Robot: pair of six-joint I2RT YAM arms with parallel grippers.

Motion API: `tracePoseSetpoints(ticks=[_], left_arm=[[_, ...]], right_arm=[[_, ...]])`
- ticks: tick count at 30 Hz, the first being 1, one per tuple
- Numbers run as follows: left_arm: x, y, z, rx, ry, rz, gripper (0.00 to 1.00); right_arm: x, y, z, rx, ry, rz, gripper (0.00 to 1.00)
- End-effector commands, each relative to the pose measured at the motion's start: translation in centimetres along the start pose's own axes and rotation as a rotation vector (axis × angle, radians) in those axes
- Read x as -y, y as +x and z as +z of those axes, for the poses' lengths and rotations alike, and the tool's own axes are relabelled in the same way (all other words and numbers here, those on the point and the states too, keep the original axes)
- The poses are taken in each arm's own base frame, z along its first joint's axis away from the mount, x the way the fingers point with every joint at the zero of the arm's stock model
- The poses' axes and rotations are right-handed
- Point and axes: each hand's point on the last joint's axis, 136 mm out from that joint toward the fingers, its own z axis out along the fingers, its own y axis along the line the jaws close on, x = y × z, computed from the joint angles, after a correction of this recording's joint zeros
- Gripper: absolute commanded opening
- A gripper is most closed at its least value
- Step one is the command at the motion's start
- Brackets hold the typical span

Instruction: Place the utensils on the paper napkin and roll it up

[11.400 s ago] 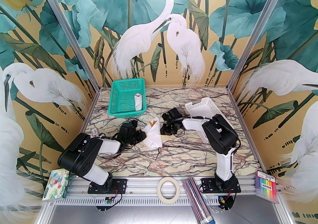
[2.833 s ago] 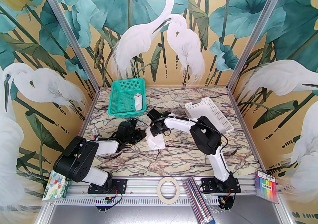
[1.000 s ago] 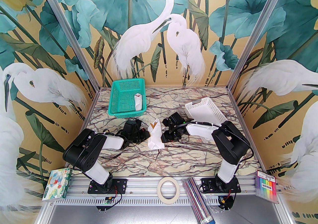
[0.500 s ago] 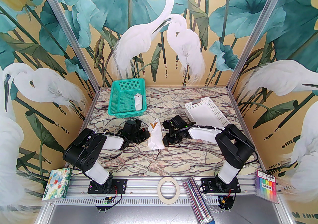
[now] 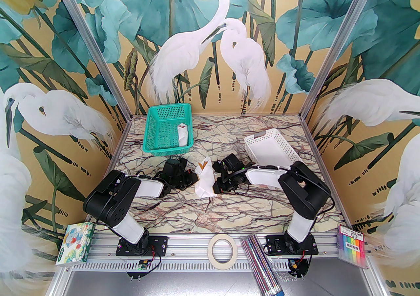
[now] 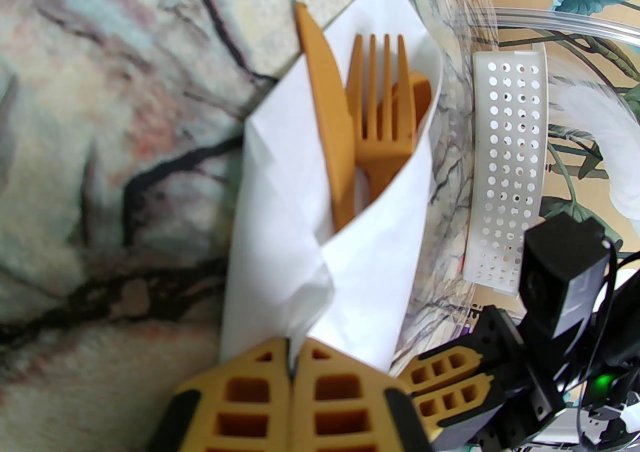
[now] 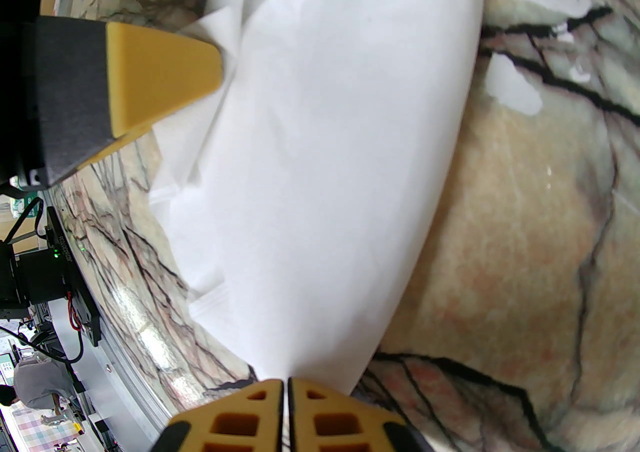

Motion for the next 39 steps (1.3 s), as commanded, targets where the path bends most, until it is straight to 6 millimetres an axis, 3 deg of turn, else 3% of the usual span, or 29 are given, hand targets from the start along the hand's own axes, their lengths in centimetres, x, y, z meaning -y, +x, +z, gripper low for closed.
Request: tracePoseSetpoints(ticks=[1, 23, 29, 39], left_arm=[[-1.1, 0.2, -0.3, -0.001, -0.063, 0.004, 0.05], [4.9, -1.1, -2.7, 0.014, 0.025, 0.105, 0.09], [6.6, -1.2, -1.7, -0.013, 0.051, 0.134, 0.09], [8.1, -1.1, 1.8, -0.066, 0.069, 0.158, 0.09]], right_arm=[[0.0, -0.3, 0.5, -0.003, 0.003, 0.007, 0.12], [2.5, 1.0, 1.4, -0.063, 0.104, 0.023, 0.12], [2.6, 1.1, 1.6, -0.067, 0.108, 0.019, 0.12], [2.4, 1.1, 1.7, -0.063, 0.104, 0.012, 0.12]])
